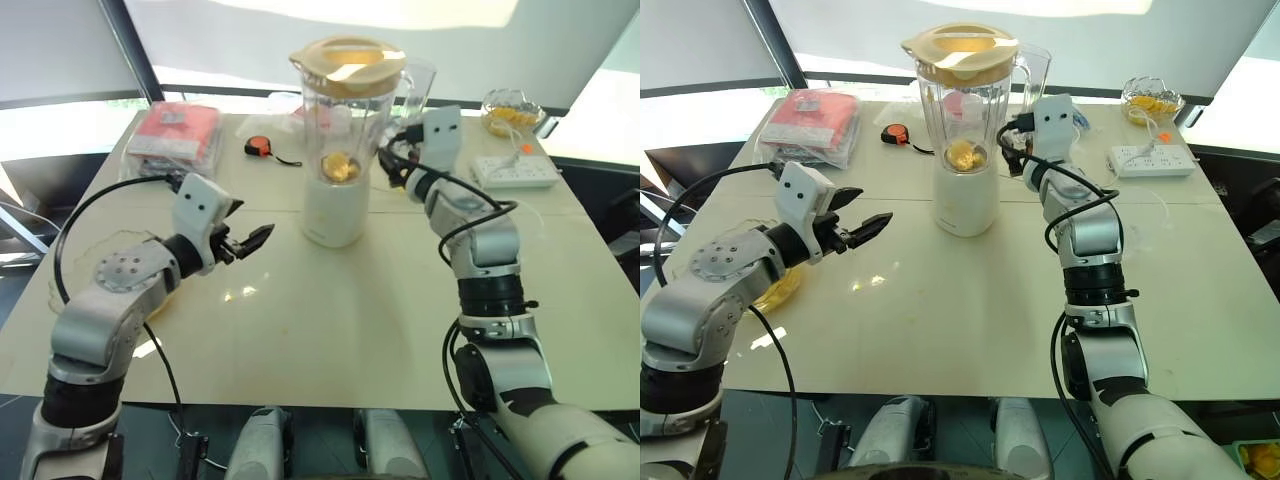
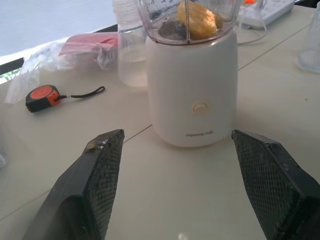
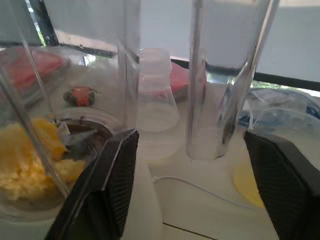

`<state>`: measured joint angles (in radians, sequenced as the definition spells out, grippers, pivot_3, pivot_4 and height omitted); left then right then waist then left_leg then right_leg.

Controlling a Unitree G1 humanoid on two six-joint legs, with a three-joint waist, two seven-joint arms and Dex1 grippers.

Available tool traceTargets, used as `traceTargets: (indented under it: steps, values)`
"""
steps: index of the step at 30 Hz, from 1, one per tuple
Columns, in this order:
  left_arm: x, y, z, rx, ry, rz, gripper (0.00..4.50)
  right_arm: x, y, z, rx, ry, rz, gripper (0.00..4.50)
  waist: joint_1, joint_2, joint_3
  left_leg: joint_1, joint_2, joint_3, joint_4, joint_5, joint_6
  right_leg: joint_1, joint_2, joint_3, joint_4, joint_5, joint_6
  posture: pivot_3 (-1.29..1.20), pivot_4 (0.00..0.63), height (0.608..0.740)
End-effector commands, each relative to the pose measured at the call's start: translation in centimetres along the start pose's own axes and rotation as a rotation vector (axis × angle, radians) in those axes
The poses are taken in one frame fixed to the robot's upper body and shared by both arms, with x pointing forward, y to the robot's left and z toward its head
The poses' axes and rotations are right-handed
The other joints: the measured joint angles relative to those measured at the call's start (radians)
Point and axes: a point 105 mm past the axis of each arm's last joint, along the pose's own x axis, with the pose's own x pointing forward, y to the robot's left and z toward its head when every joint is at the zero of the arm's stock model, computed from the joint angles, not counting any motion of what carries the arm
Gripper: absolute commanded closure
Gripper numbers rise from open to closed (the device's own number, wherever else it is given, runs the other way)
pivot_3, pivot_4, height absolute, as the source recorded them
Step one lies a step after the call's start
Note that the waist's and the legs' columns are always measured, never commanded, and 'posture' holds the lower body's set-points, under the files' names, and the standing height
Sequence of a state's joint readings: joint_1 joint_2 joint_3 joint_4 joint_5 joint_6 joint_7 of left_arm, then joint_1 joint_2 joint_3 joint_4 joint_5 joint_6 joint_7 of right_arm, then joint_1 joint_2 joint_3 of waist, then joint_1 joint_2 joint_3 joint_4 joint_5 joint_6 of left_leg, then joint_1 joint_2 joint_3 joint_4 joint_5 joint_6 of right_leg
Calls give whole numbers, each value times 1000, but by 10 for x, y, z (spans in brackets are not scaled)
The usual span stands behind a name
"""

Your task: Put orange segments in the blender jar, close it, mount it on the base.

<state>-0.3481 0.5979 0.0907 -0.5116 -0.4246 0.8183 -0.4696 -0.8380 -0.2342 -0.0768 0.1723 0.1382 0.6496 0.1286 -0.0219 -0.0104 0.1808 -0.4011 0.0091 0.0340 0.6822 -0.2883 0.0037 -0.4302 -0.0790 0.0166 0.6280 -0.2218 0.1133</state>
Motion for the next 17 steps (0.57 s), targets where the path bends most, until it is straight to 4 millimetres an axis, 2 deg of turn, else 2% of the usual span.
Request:
traceTargets:
  steps: [1, 7, 13, 17]
  values:
    - [0, 0, 6, 23, -31, 17, 914, -2, 3, 19, -45, -69, 9, 29, -2, 0, 0, 0, 0, 0, 0, 0, 0, 0, 0, 0, 0, 0, 0, 0, 150, 740]
    - [-2, 3, -7, -5, -8, 45, 914, -18, -7, -12, -135, -23, -5, 29, 2, 0, 0, -1, 0, 0, -1, 0, 0, -1, 0, 0, -1, 0, 0, 0, 150, 740]
    - [-7, 6, -22, -53, 7, 50, 914, -45, -10, -45, -203, 0, 33, 29, 4, 0, 0, -3, -1, 0, 0, 0, 0, -1, -1, 0, -3, 0, 0, 0, 150, 740]
    - [-7, 0, -37, -87, 31, 29, 914, -71, -7, -78, -229, 5, 90, 29, 5, -1, 0, -3, 0, -1, 0, 0, 0, 0, 0, -1, -4, 0, 0, 0, 150, 740]
